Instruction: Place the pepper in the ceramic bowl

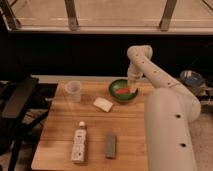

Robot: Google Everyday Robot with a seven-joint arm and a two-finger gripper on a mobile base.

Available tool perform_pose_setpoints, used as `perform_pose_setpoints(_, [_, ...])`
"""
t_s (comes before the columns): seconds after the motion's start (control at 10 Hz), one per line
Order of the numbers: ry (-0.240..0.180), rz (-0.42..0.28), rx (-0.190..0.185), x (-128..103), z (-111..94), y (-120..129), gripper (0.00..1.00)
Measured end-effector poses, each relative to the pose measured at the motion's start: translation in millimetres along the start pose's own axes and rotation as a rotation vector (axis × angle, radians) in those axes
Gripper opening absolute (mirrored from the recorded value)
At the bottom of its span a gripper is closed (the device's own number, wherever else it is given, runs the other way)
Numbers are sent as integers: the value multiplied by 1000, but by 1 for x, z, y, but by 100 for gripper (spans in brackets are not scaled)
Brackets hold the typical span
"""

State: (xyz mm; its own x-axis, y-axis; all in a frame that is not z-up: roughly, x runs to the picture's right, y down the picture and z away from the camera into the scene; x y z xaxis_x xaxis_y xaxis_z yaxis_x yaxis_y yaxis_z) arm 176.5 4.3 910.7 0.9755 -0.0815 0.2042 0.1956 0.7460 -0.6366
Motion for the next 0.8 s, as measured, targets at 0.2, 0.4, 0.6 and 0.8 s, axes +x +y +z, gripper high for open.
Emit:
perform_pose_setpoints(0.2, [-40,-119,77,-14,-7,3,69])
perform_pose_setpoints(0.4, [-53,-150,107,-23,-6,3,80])
perform_pose_setpoints(0.6, [-35,-125,107,-19,-6,-1,74])
perform_pose_setpoints(0.8, [-40,-128,88,-19,-6,-11,58])
